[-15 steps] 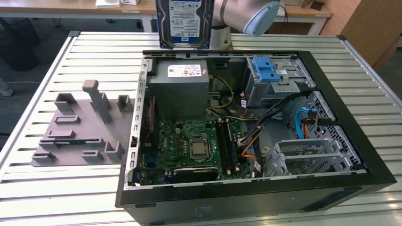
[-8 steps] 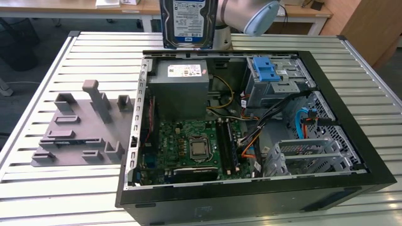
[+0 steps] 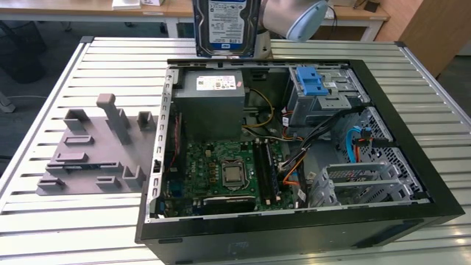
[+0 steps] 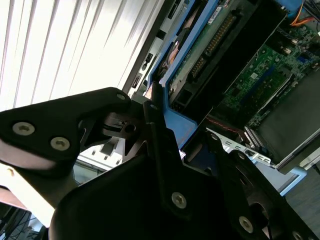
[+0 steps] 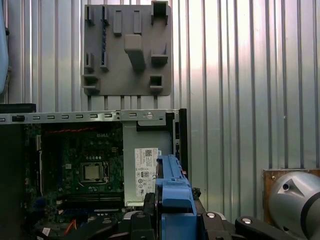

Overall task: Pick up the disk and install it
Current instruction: 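Pick up the disk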

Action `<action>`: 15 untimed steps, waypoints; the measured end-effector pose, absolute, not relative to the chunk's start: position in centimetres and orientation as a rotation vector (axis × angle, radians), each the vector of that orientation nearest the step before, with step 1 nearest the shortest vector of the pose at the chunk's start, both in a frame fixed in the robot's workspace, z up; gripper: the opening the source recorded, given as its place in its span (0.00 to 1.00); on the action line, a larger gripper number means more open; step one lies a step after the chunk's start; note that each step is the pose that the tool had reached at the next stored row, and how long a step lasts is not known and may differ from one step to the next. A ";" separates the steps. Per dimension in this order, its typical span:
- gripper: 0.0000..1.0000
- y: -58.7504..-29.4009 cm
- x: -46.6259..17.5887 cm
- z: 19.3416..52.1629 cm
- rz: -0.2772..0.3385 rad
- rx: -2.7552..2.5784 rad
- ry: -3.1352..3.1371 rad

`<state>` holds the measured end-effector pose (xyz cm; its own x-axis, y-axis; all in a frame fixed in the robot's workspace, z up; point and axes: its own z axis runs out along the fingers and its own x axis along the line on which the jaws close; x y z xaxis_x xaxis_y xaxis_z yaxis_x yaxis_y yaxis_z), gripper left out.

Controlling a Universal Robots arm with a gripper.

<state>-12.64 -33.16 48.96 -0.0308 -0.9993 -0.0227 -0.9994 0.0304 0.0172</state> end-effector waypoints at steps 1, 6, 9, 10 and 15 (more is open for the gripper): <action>0.36 -33.2 -12.5 49.0 0.044 -2.184 2.252; 0.36 -33.2 -12.0 49.0 0.044 -2.184 2.252; 0.36 -33.2 -11.6 49.0 0.044 -2.184 2.252; 0.36 -33.2 -11.5 49.0 0.044 -2.184 2.252; 0.36 -33.2 -10.9 49.0 0.044 -2.184 2.252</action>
<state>-10.93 -33.15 48.96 -0.0308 -0.9993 -0.0228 -0.9994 0.0304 0.0173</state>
